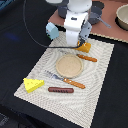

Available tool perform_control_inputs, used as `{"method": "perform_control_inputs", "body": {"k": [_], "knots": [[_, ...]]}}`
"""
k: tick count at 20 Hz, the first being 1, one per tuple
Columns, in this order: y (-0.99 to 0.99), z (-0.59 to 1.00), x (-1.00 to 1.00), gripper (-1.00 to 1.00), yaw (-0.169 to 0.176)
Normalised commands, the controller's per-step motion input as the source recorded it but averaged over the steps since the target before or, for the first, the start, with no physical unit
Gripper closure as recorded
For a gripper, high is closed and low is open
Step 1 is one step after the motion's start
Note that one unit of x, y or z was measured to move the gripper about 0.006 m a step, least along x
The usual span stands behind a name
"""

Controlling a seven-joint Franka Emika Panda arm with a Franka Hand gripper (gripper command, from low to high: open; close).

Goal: Interact with the objects in diverse but meaningful ways.

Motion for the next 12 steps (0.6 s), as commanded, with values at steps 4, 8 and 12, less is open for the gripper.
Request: {"method": "perform_control_inputs", "body": {"k": [4, 8, 12], "knots": [[0.3, -0.16, 0.15, -1.0, 0.0], [0.35, -0.1, 0.08, -1.0, 0.0], [0.3, -0.07, 0.1, -1.0, 0.0]]}}
